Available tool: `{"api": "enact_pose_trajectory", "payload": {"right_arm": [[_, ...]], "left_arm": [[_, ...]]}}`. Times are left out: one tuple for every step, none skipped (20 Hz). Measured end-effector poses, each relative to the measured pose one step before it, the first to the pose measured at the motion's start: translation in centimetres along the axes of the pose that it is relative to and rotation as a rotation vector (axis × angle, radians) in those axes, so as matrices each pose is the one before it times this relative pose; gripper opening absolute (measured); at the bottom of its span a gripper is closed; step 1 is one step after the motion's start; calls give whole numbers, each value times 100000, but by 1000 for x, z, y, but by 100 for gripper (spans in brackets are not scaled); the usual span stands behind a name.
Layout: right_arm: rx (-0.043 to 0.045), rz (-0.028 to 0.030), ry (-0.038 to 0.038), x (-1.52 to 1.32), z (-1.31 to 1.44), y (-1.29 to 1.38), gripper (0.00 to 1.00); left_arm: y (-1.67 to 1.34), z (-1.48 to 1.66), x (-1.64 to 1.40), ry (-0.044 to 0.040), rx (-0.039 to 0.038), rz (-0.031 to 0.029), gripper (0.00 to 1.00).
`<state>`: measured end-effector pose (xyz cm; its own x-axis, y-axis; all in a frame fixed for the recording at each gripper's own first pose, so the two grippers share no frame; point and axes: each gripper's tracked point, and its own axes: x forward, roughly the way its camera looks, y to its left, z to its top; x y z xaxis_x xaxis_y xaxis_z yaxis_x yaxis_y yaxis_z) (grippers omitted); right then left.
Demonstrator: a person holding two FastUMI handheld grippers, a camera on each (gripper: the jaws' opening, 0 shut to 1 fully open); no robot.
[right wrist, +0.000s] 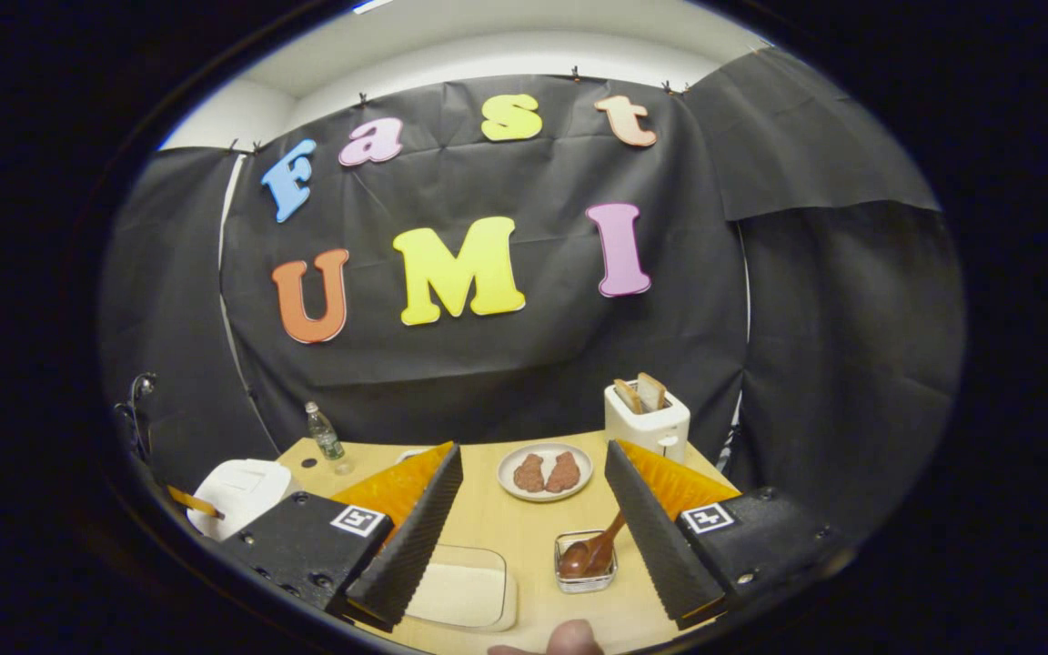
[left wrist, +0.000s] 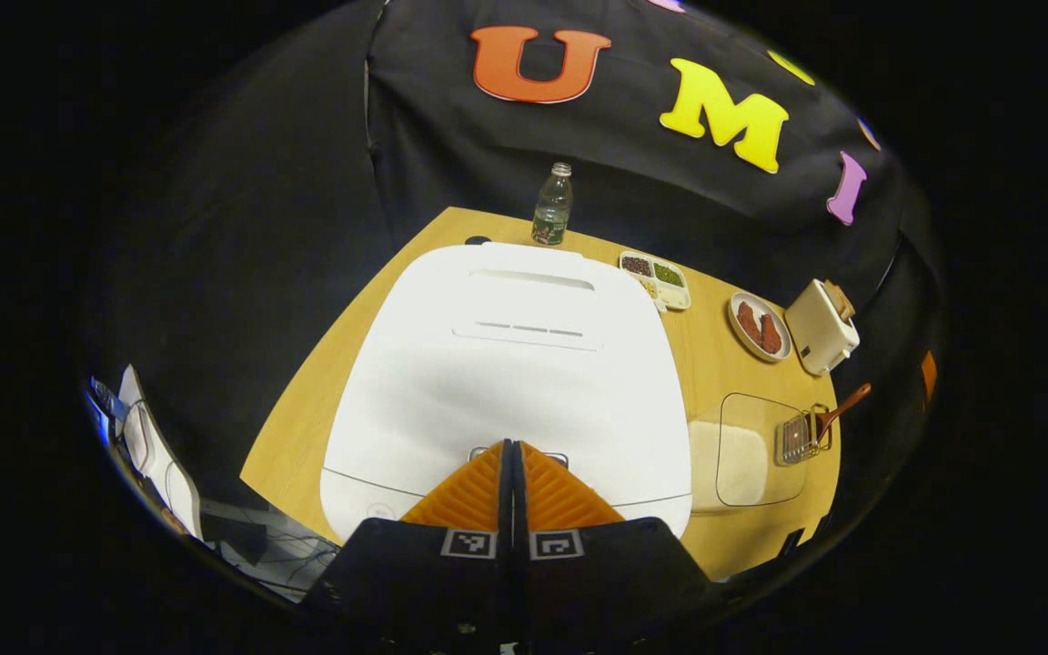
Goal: Close the left gripper, press the button to open the rice cooker; take a wooden spoon from the chopstick holder with the right hand, scoop a spoonful of rice and pour it into the rice cooker, then put the wooden spoon back into the chopstick holder.
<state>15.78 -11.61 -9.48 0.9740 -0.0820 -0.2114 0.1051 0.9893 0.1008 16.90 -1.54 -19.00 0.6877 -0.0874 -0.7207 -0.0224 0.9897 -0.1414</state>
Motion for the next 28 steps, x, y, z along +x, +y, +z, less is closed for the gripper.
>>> {"api": "enact_pose_trajectory", "payload": {"right_arm": [[-690,618,-303,-89,211,164,100],[-538,406,-600,-73,122,27,100],[-400,247,-610,-110,367,-55,100],[-292,44,-597,-99,229,-121,96],[40,-164,-746,-93,349,-110,100],[59,9,-424,-85,198,-83,96],[-170,235,-507,-117,257,65,96],[-349,115,-635,-54,236,-52,96],[-336,126,-868,-99,421,-66,96],[-171,-92,-1082,-129,435,-166,96],[-151,-73,-958,-117,466,-131,100],[-220,-186,-643,-97,99,-123,100],[-152,-60,-156,-68,110,-84,96],[-41,108,168,-37,-25,-67,100],[-208,-42,-153,-177,68,-113,96],[-61,-210,-481,-229,128,-197,100],[16,69,-476,-195,158,-154,96],[115,156,124,-218,-225,-170,96],[260,104,286,-217,-197,-184,100],[1054,501,332,-250,-339,-274,100],[1115,-225,1016,-260,-378,-330,100],[374,-862,1202,-4,-490,-517,100],[-375,-1155,1308,-51,-455,-615,100],[-618,-728,1124,-83,-543,-390,100],[-425,-91,1171,-38,-501,-301,100],[-148,135,1585,113,-617,-166,100],[-93,-143,1818,158,-629,-260,100],[-186,-306,1693,225,-645,-365,100]], "left_arm": [[105,67,-339,-1963,-467,-631,0],[230,436,-246,-3306,-632,555,0],[-24,936,-572,-4738,-709,492,0],[-200,1035,-755,-4687,357,336,0],[-160,1418,-723,-5215,1582,185,1],[-283,1636,-598,-5228,1667,154,1],[-250,1858,-640,-5111,1339,-194,1],[-71,1748,-286,-5748,1060,278,1],[-283,2346,-677,-6716,781,-234,2],[-161,1722,-99,-5909,778,251,7],[-228,1345,-6,-4940,633,-441,16],[-105,1124,216,-3815,895,-627,24],[12,258,268,-1489,68,534,36],[-4,83,241,1,-645,-646,36],[-163,-100,-400,-328,-486,272,41],[40,155,-116,-963,226,636,58],[-132,222,-322,-1360,534,-104,77],[32,114,-187,-1484,1098,136,66],[-335,281,-522,-1579,828,-159,94],[-368,120,-450,-1246,1080,-696,98],[-234,-108,-425,-981,1677,349,96],[64,-133,-281,-250,1516,743,94],[-50,-119,-404,-229,697,218,95],[-257,-108,-309,95,38,-223,95],[-233,-184,-379,-189,-3,-154,95],[-212,-85,-334,-528,363,-105,95],[-73,-91,-357,-762,938,164,95],[-63,-63,-181,-1000,1170,534,95]]}}
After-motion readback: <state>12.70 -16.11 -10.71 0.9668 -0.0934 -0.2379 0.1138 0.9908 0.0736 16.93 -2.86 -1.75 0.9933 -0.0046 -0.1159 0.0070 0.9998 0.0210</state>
